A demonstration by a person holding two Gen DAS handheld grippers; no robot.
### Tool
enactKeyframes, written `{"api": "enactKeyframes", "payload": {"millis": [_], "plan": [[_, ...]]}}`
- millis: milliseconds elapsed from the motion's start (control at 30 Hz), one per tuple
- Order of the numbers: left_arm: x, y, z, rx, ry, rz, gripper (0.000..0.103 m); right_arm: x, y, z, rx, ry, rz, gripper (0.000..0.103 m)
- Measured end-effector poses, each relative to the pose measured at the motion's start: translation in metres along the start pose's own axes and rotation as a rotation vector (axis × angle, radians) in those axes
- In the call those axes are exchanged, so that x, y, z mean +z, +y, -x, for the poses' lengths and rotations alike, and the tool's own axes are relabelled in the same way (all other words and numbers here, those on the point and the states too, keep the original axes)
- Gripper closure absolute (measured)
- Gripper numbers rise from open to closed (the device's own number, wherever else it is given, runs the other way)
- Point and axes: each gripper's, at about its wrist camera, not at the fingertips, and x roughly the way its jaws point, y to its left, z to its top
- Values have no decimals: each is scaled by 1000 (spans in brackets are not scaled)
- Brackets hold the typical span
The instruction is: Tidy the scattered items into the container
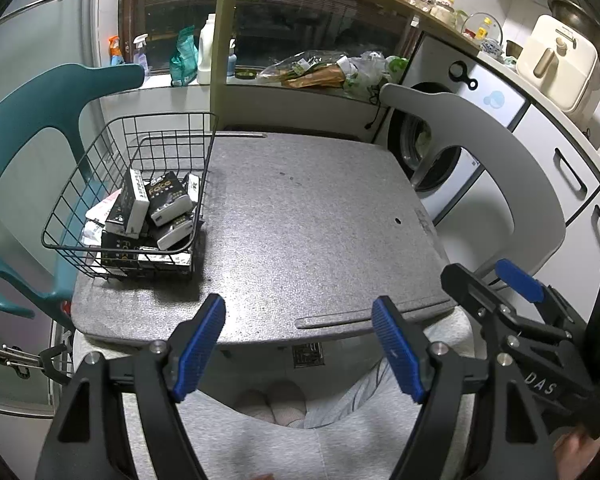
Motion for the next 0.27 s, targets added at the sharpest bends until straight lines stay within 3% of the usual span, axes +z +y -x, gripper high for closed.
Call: {"api": "enactKeyframes", "payload": {"millis": [267], "plan": [[0,-1,2,33,-16,0,25,0,0,-1,5,4,4,1]]}}
